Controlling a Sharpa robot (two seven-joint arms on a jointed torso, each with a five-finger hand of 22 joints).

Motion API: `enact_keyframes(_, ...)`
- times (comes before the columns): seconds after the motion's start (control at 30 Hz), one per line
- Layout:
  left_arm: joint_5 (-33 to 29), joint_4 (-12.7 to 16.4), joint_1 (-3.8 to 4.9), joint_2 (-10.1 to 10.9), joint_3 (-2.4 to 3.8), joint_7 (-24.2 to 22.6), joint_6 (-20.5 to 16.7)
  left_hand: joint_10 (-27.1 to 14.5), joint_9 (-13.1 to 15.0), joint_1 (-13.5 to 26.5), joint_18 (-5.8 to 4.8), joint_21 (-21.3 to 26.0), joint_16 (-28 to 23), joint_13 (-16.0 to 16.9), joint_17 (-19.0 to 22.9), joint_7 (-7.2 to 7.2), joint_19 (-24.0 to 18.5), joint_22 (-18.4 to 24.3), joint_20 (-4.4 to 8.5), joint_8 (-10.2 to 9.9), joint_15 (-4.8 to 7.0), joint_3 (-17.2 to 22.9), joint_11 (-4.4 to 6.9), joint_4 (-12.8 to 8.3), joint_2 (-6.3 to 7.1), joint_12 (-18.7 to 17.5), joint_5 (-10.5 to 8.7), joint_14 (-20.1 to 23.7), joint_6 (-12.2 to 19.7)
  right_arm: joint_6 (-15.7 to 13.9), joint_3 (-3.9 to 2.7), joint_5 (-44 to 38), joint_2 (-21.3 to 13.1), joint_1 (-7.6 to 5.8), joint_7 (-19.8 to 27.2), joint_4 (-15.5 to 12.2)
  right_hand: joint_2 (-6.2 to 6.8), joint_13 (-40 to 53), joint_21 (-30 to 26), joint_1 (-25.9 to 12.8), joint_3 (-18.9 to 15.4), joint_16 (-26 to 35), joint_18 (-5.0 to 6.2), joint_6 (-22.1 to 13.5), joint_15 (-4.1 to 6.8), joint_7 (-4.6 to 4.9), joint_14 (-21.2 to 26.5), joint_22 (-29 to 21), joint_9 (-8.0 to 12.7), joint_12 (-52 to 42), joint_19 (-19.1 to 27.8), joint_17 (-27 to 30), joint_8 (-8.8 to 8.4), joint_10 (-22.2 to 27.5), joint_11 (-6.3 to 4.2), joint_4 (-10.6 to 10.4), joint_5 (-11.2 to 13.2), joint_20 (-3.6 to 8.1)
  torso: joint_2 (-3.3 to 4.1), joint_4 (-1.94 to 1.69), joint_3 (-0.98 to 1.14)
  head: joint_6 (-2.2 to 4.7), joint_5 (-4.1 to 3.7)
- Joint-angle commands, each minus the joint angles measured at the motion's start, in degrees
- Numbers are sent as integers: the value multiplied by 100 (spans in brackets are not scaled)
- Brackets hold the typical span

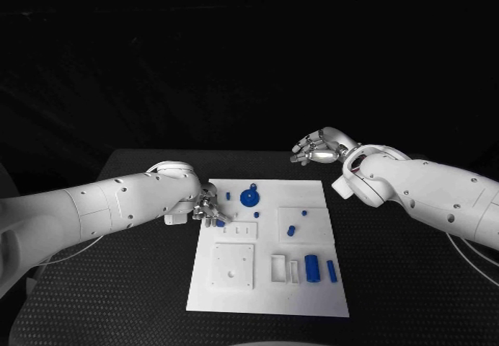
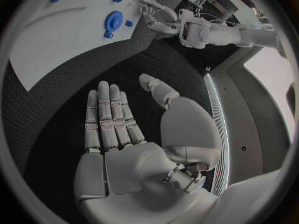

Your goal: Assemble the parts on the task board

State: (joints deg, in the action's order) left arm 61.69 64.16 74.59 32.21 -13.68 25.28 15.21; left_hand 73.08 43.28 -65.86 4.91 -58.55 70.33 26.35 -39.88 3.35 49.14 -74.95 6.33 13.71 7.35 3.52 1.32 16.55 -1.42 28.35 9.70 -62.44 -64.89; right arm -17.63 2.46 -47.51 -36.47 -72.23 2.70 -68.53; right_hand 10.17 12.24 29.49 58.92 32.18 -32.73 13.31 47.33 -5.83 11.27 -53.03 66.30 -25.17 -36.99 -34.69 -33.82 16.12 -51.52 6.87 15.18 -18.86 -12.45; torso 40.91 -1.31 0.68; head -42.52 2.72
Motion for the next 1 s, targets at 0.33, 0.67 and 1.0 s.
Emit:
enact_keyframes(0.33, -80, 7, -5, -7, 1, -76, -119, -12, -3, -651, -66, 45, -9, 19, -5, 6, 6, -94, 616, -25, -6, -181, 3, 0, -157, -19, 31, 20, 23, 75, -1, -49, 9, 9, 26, 4, -55, -12, -19, -22, -37, 22, 37, 14, -8, 1, 13, 6, 9, -28, -11, -10, 16, 0, 21, -8, -38, -34, 2, 6, 3, -8, 5)
enact_keyframes(0.67, -148, 34, -18, 56, 4, -106, -322, -10, -9, -1147, -89, 67, -12, 26, -2, 10, 11, -96, 613, -26, -11, -378, -2, 2, -248, -32, 299, 22, 22, 86, -1, -47, 9, 21, 26, 15, -54, -18, -22, -26, -40, 24, 37, 14, -9, 2, 14, 8, 11, -30, -10, -11, 16, 1, 22, -11, -43, -36, 2, 11, -1, 7, 1)
enact_keyframes(1.0, -372, 31, -19, 93, 5, -187, -382, -28, -27, -1216, -112, 97, -28, 21, 8, 24, 11, -91, 602, -45, -24, -500, -16, 17, -143, -55, 655, 35, 40, 98, -1, -45, -5, 28, 20, 13, -49, -28, -26, -39, -49, 28, 38, 12, -10, 4, 16, 10, 16, -32, -7, -12, 14, 3, 23, -17, -51, -39, 2, 1, -1, 1, -8)
